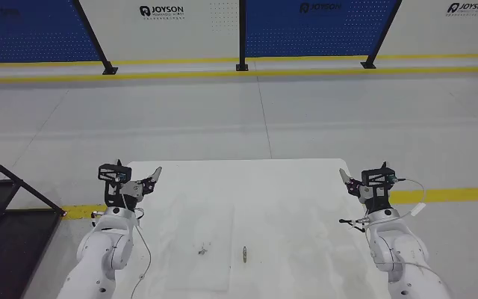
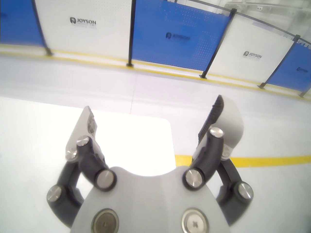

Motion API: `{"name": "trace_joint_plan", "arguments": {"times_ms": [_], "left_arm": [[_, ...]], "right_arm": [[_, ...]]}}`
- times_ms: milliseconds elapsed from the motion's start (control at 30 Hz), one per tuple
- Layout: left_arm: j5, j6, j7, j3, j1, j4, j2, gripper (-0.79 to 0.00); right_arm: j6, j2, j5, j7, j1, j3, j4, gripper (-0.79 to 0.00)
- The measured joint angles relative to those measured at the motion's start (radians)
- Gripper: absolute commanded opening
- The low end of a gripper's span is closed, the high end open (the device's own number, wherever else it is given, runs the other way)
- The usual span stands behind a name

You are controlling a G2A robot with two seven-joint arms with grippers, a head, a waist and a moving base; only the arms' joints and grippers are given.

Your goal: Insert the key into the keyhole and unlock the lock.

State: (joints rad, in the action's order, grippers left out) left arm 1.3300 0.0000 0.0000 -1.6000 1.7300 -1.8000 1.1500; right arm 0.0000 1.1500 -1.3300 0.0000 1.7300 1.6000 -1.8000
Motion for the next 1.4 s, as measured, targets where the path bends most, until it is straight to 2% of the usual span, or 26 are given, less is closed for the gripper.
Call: {"name": "trace_joint_plan", "arguments": {"times_ms": [133,233,333,500,633,700,867,967,1267,1400], "left_arm": [[0.007,-0.007,-0.002,0.003,0.002,-0.007,-0.001,0.0],[0.053,-0.096,-0.017,0.016,0.038,-0.062,-0.006,0.0],[0.089,-0.187,-0.06,0.017,0.125,-0.166,-0.012,0.0],[0.147,-0.325,-0.218,0.038,0.311,-0.345,-0.021,0.0],[0.167,-0.349,-0.372,0.085,0.416,-0.399,-0.022,0.0],[0.14,-0.331,-0.447,0.117,0.434,-0.399,-0.019,0.0],[0.11,-0.245,-0.602,0.203,0.404,-0.36,-0.01,0.0],[0.141,-0.182,-0.64,0.247,0.364,-0.313,-0.004,0.0],[0.183,-0.106,-0.656,0.324,0.263,-0.196,0.007,0.0],[0.182,-0.09,-0.665,0.342,0.23,-0.16,0.011,-0.046]], "right_arm": [[0.0,0.0,0.0,0.0,0.0,0.0,0.0,0.0],[0.0,0.0,0.0,0.0,0.0,0.0,0.0,0.0],[0.0,0.0,0.0,0.0,0.0,0.0,0.0,0.0],[0.0,0.0,0.0,0.0,0.0,0.0,0.0,0.0],[0.0,0.0,0.0,0.0,0.0,0.0,0.0,0.0],[0.0,0.0,0.0,0.0,0.0,0.0,0.0,0.0],[0.0,0.0,0.0,0.0,0.0,0.0,0.0,0.0],[0.0,0.0,0.0,0.0,0.0,0.0,0.0,0.0],[0.0,0.0,0.0,0.0,0.0,0.0,0.0,0.0],[0.0,0.0,0.0,0.0,0.0,0.0,0.0,0.0]]}}
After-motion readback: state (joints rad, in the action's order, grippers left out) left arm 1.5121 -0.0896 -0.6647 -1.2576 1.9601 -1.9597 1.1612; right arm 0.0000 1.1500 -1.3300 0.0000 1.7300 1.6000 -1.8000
